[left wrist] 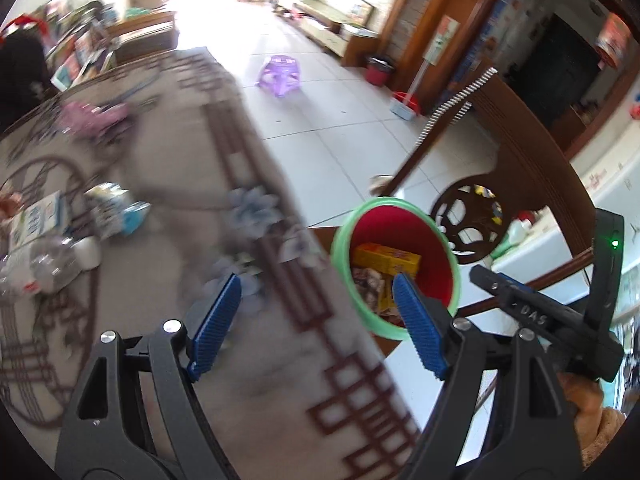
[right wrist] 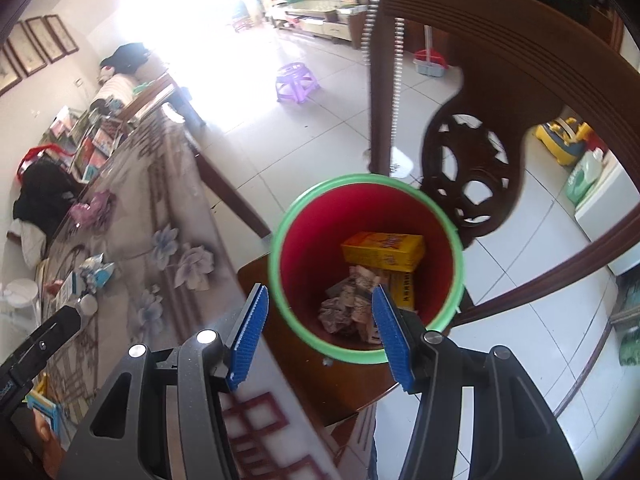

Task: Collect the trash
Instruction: 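Lower the right tool onto the brown cigarette box and grasp it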

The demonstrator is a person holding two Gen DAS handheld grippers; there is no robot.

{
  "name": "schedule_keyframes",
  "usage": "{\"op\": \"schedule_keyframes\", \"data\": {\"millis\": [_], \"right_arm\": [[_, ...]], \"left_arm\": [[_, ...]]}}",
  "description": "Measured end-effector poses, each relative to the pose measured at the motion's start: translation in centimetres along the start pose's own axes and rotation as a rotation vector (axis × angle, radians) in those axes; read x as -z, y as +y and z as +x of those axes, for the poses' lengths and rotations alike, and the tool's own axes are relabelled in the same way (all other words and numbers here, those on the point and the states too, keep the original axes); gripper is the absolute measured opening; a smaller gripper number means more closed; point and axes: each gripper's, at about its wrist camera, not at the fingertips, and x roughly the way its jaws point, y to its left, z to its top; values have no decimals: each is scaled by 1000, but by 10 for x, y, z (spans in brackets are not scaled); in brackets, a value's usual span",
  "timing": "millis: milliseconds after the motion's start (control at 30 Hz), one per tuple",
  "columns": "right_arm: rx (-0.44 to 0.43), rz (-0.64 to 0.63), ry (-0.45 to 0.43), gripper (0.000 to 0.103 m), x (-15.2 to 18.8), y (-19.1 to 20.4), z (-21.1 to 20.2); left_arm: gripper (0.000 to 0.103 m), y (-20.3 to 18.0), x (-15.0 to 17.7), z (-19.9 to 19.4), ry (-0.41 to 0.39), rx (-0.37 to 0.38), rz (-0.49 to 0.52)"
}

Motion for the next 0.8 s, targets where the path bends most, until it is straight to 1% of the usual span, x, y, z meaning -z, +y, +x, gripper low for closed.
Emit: {"op": "schedule_keyframes", "data": {"millis": [167,300,367,400,433,533,667,800], "right_arm": [[-38,-83,23,52,15,52,5],[-81,-151,62,52,37,100,8],[-107,-179,83,53,49,123,10],[-127,-195,99,54,57,139,11],[-143,-205,114,57,64,151,13],[-192,-235,188,57,91,193,22],[-238,-280,289,57,130,246,36],[-250,-307,353,57,164,288,48]], "left_arm": [[76,71,13,-29,-35,-93,-107],[76,134,28,-53,-59,-179,-193],[76,161,38,-63,-63,-209,-227],[76,177,44,-69,-66,-223,-246],[76,187,48,-73,-68,-232,-258],[76,226,65,-85,-64,-260,-298],[76,256,80,-99,-66,-267,-308],[76,273,84,-110,-84,-282,-224]]}}
